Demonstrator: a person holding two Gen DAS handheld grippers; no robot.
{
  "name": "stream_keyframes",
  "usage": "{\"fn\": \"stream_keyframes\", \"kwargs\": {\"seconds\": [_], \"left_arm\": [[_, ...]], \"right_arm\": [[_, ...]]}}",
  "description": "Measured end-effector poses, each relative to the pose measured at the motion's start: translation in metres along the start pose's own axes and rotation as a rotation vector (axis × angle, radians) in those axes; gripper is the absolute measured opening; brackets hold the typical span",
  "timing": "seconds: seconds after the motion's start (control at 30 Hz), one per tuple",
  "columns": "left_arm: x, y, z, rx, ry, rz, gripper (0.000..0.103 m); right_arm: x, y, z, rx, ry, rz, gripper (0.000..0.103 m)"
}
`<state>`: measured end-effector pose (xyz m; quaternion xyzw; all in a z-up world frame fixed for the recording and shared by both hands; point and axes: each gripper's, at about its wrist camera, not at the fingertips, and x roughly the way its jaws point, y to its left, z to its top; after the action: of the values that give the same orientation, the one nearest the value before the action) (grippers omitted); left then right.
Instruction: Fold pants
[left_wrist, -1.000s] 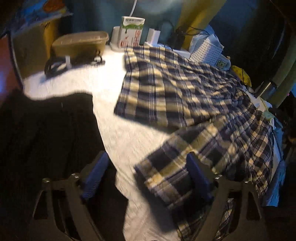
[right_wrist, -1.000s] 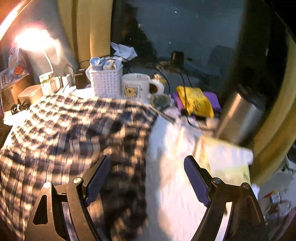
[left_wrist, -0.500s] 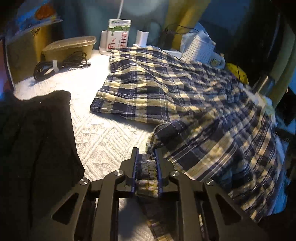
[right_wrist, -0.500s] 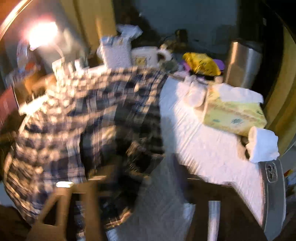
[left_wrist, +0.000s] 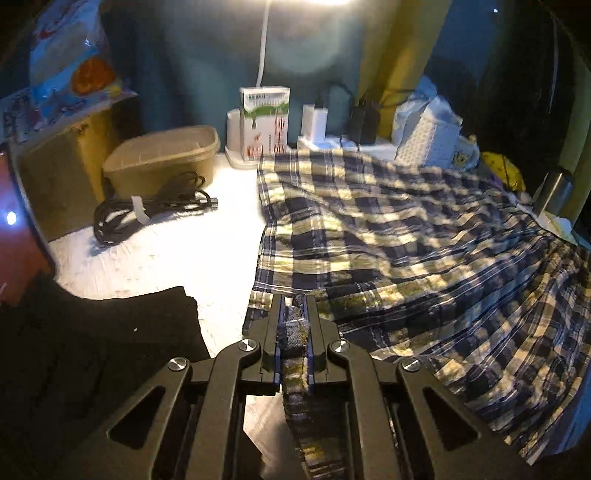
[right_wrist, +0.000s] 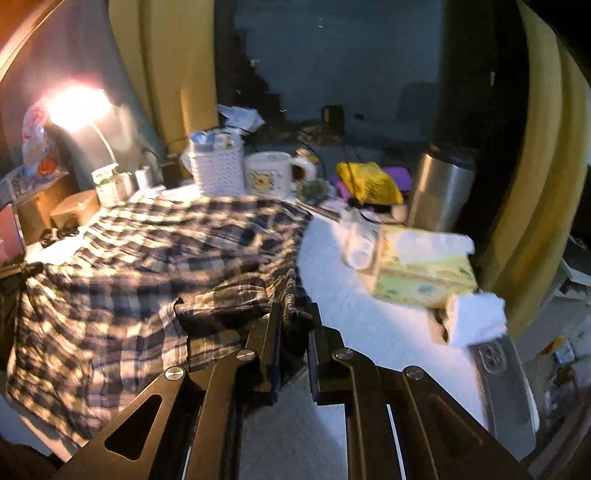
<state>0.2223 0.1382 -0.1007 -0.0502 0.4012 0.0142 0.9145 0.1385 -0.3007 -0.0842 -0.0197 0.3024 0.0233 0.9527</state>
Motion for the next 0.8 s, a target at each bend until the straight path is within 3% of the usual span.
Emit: {"fn": "stream_keyframes", "kwargs": {"seconds": [0.17,0.23,0.3,0.37,0.53,0.67,0.8], "left_arm": [[0.016,0.002,-0.013,0.019,0.065,-0.006,0.013],[0.012,0.003,-0.021,0.023,0.075,0.008,0.028],[-0.003,0.005,-0.027,0.031,0.054,0.035,0.057],[-0.023,0.008,-0.033,0.016,0.023,0.012,0.065],[-0.08,-0.014,-0.06,0.06,-0.048,-0.065,0.073],[-0.096,-0.033,-0.095,0.048,-0.005,-0.165,0.073],[-0.101,-0.044,-0.131,-0.026,0.022,-0.206,0.073]], "right_arm": [[0.021,-0.017,-0.043,0.058,0.103,-0.058,0.011],[0.029,-0.023,-0.061,0.089,0.141,-0.064,0.011],[0.027,-0.024,-0.07,0.099,0.138,-0.07,0.011],[0.023,-0.022,-0.07,0.091,0.135,-0.079,0.011],[0.01,-0.018,-0.067,0.072,0.109,-0.084,0.011],[0.0,-0.013,-0.065,0.065,0.084,-0.071,0.011],[-0.008,-0.006,-0.069,0.052,0.069,-0.087,0.012]]}}
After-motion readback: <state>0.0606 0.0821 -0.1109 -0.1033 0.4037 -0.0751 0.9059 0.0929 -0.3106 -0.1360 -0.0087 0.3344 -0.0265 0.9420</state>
